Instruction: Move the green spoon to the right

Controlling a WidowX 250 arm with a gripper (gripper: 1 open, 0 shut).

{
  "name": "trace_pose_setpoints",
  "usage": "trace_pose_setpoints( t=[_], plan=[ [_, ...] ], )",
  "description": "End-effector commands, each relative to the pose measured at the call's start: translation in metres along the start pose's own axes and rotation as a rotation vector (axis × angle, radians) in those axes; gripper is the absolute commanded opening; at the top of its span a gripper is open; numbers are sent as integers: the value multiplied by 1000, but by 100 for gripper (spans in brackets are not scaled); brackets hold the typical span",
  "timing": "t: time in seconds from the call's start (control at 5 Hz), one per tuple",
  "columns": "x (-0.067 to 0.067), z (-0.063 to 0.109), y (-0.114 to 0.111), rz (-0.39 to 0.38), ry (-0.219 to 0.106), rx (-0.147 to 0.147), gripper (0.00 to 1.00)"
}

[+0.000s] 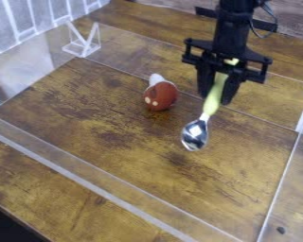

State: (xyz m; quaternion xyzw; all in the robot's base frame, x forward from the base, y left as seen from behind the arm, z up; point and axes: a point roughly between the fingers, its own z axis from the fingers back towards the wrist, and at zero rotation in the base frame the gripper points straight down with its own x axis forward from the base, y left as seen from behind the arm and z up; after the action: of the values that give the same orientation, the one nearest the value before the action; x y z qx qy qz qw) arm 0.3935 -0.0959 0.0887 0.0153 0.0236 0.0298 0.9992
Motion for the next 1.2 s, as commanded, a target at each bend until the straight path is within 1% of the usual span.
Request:
trace_pose_setpoints(
  t=[0.0, 0.2, 0.4, 0.6, 0.8, 1.0],
  plan=[
    [0, 13, -14, -4, -57, -12, 0],
    [-6, -1, -22, -37, -33, -11, 0],
    [-12, -12, -27, -74, -8, -1, 0],
    [-21, -19, -31, -141, 19, 14, 0],
    [-26, -19, -30, -200, 28, 27, 0],
    [-18, -26, -17, -171, 34, 30, 0]
  ],
)
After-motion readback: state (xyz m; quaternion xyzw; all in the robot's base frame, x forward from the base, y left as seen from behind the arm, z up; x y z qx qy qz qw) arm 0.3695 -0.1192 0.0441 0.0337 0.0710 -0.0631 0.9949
